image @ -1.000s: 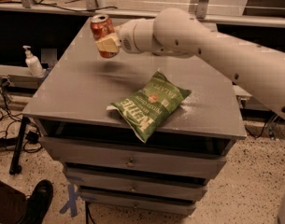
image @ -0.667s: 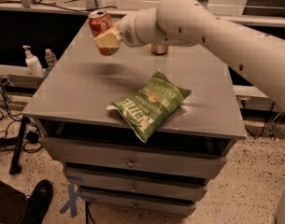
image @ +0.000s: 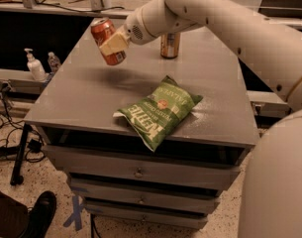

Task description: Knock coke can over

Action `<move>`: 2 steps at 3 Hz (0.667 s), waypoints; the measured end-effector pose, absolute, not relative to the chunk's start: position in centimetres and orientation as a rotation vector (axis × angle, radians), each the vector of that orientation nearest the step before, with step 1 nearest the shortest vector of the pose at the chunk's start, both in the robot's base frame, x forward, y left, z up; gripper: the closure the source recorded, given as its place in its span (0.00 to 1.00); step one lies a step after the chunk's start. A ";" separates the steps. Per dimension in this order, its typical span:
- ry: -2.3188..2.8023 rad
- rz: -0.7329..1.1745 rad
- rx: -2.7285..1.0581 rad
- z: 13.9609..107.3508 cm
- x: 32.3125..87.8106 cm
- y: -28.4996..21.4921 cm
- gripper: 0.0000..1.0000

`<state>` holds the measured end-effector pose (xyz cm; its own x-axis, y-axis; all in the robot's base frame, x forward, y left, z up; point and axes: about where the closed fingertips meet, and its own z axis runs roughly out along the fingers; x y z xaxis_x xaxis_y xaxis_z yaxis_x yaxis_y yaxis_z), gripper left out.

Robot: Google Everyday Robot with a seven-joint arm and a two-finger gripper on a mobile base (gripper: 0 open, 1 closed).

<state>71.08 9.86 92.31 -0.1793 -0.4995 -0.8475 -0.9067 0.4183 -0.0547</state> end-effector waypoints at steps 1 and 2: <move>1.947 0.597 -1.352 89.4 69.7 9.2 1.00; 2.078 0.555 -1.483 87.1 67.7 7.0 1.00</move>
Offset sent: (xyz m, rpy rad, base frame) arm -0.0668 -0.0700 -0.0758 -0.4877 0.3424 0.1650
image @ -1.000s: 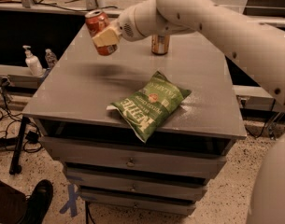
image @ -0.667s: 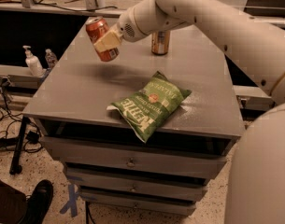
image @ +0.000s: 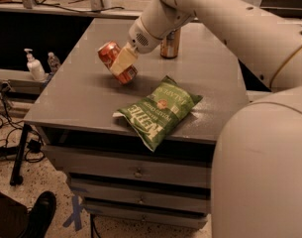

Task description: Knock coke can over

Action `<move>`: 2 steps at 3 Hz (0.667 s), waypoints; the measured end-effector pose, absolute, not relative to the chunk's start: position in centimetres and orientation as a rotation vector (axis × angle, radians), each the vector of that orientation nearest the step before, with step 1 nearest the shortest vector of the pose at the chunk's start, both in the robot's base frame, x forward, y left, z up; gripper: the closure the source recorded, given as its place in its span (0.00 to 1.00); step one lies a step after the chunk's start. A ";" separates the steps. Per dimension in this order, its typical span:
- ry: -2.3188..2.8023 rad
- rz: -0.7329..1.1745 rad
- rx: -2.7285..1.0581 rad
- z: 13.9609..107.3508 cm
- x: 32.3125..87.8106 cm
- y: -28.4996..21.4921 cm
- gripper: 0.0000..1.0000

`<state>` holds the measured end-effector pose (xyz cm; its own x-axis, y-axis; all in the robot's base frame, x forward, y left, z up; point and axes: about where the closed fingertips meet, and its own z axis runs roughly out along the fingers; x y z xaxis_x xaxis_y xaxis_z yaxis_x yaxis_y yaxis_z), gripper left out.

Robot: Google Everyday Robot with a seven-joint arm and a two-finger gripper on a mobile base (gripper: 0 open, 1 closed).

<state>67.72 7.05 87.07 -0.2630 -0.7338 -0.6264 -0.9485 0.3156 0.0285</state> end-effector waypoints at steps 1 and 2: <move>2.113 0.535 -1.522 87.0 67.2 6.2 1.00; 2.113 0.535 -1.522 87.0 67.2 6.2 1.00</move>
Offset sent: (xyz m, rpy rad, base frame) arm -0.0255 -0.0769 0.0095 -0.3234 0.1152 0.0696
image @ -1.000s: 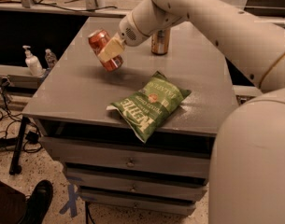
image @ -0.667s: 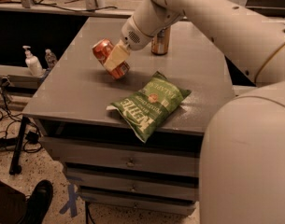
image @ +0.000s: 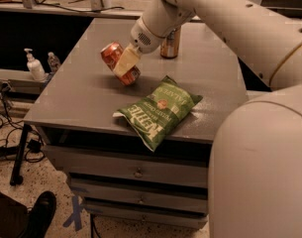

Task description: Knock coke can over

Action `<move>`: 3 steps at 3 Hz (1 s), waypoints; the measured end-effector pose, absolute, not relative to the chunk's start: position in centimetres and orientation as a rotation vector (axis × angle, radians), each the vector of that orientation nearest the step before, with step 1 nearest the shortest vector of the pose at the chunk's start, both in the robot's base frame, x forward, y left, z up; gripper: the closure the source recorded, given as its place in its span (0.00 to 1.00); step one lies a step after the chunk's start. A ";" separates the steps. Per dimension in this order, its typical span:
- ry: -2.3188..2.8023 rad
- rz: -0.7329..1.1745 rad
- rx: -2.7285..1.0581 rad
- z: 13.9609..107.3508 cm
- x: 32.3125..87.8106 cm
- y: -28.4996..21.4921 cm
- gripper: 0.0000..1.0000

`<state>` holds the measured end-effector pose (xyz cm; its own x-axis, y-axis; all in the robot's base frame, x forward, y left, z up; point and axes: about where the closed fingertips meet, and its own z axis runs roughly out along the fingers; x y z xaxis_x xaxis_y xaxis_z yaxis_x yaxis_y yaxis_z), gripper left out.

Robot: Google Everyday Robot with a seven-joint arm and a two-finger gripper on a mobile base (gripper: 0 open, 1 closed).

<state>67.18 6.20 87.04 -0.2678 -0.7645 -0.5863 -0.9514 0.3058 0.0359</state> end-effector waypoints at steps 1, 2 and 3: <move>2.160 0.486 -1.569 87.6 66.9 4.2 1.00; 2.180 0.464 -1.549 90.8 64.9 0.5 1.00; 2.142 0.414 -1.490 93.7 65.2 -0.9 1.00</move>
Offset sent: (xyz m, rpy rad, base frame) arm -0.0072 -0.1050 0.1165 0.0467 -0.1728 -0.1646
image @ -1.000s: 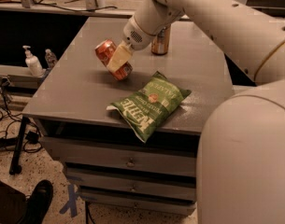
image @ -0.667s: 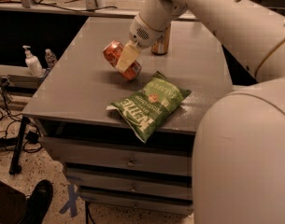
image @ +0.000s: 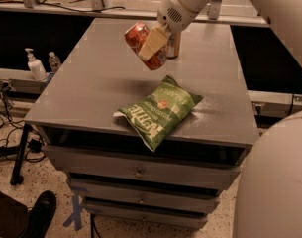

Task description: Knock coke can over

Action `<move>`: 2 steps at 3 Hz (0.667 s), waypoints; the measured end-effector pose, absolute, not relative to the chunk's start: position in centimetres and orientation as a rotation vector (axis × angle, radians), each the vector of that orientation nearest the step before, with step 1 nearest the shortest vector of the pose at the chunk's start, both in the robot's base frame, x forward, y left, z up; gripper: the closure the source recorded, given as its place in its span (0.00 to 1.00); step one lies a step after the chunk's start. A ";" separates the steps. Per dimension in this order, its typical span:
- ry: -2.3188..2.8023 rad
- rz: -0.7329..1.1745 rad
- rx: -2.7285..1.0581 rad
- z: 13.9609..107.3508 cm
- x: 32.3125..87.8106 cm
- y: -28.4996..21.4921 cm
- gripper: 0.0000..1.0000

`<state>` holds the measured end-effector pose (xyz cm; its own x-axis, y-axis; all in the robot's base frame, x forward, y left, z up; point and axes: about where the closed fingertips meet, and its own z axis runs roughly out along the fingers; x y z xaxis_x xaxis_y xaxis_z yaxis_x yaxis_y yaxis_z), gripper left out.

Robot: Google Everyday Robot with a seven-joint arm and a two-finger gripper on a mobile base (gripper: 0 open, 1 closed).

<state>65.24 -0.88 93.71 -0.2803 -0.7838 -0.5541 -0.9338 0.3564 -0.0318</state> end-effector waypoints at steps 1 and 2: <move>2.138 0.408 -1.501 93.3 65.4 -0.3 1.00; 2.164 0.403 -1.559 91.2 65.5 0.6 1.00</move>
Offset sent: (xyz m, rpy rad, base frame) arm 0.0048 0.0244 -0.0505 -0.1026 0.0686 0.0721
